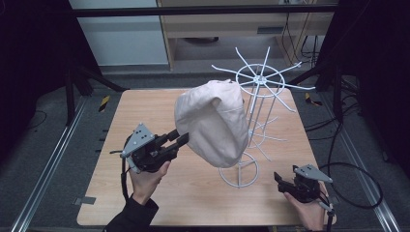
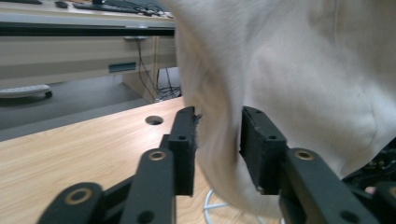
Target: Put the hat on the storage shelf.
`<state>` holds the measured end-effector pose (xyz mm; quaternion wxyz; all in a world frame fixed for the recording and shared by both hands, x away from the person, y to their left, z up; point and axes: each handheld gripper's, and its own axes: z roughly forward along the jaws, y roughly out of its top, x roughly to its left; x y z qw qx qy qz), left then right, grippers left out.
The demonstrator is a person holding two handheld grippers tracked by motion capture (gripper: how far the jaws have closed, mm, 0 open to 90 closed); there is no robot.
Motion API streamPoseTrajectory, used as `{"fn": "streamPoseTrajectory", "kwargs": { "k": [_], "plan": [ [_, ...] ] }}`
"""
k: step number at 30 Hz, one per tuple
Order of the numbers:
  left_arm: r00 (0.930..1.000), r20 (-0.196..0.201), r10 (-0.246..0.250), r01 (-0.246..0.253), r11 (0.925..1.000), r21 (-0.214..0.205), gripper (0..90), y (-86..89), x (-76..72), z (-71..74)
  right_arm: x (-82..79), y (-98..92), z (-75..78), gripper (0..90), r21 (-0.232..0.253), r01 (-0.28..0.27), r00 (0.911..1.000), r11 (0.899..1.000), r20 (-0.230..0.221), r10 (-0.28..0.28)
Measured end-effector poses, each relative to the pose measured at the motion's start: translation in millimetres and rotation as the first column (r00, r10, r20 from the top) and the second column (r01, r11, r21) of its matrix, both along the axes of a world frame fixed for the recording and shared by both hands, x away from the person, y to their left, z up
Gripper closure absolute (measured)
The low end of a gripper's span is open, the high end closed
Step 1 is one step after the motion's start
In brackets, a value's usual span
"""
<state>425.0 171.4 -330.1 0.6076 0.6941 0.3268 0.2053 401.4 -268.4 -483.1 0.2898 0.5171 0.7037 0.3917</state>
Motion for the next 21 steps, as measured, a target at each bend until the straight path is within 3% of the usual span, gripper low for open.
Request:
{"fn": "streamPoseTrajectory", "kwargs": {
  "k": [1, 4, 6, 8, 11, 12, 13, 14, 16, 17, 19, 20, 21],
  "plan": [
    [0.9999, 0.001, 0.017, -0.017, 0.9998, 0.009, 57.6, 5.6, -2.2, -1.1, -0.3, 0.1, 0.4, 25.4, 0.004, 0.001, 1.0000, 1.000, -0.004, -0.001],
    [0.9989, 0.000, 0.046, -0.046, 0.9988, 0.015, 49.5, 16.0, -5.2, -3.1, -0.5, -0.3, 0.5, 25.3, 0.006, 0.005, 1.0000, 1.000, -0.005, -0.005],
    [0.9966, -0.007, 0.083, -0.082, 0.9959, 0.037, 46.2, 32.0, -8.5, -8.0, -0.3, -0.7, 0.2, 25.2, 0.001, 0.006, 1.0000, 1.000, -0.001, -0.006],
    [0.9955, -0.008, 0.095, -0.094, 0.9947, 0.041, 43.4, 35.8, -9.2, -10.1, -0.3, -0.7, 0.2, 25.2, 0.002, 0.006, 1.0000, 1.000, -0.001, -0.006],
    [0.9873, -0.031, 0.156, -0.153, 0.9856, 0.071, 40.4, 58.8, -10.7, -28.1, -0.5, -0.6, 0.3, 24.9, 0.007, 0.007, 1.0000, 1.000, -0.006, -0.007],
    [0.9873, -0.031, 0.156, -0.153, 0.9856, 0.071, 39.2, 58.8, -10.7, -28.1, -0.5, -0.6, 0.3, 24.9, 0.007, 0.007, 1.0000, 1.000, -0.006, -0.007],
    [0.9800, -0.044, 0.194, -0.189, 0.9768, 0.101, 38.5, 69.8, -10.6, -40.2, -0.5, -0.9, 0.0, 24.8, 0.001, 0.007, 1.0000, 1.000, -0.004, -0.007],
    [0.9800, -0.044, 0.194, -0.189, 0.9768, 0.101, 38.1, 69.8, -10.6, -40.2, -0.6, -0.9, 0.0, 24.7, 0.002, 0.008, 1.0000, 1.000, -0.004, -0.008],
    [0.9661, -0.081, 0.245, -0.234, 0.9636, 0.130, 37.0, 86.2, -8.7, -59.8, -0.5, -1.3, 0.2, 24.5, 0.004, 0.009, 0.9999, 1.000, -0.005, -0.009],
    [0.9661, -0.081, 0.245, -0.234, 0.9636, 0.130, 36.5, 86.2, -8.7, -59.8, -0.5, -1.3, 0.2, 24.5, 0.004, 0.009, 0.9999, 1.000, -0.005, -0.009],
    [0.9503, -0.107, 0.293, -0.272, 0.9467, 0.172, 36.2, 100.2, -6.6, -77.2, -0.3, -2.1, -0.3, 24.1, 0.004, 0.012, 0.9999, 1.000, -0.008, -0.012],
    [0.9503, -0.107, 0.293, -0.272, 0.9467, 0.172, 35.8, 100.2, -6.6, -77.2, -0.1, -2.0, -0.6, 24.0, 0.004, 0.014, 0.9998, 1.000, -0.010, -0.014],
    [0.9404, -0.132, 0.313, -0.286, 0.9393, 0.189, 35.1, 107.9, -4.7, -85.9, -0.1, -2.0, -0.5, 23.9, 0.006, 0.015, 0.9998, 1.000, -0.014, -0.015]
  ]
}}
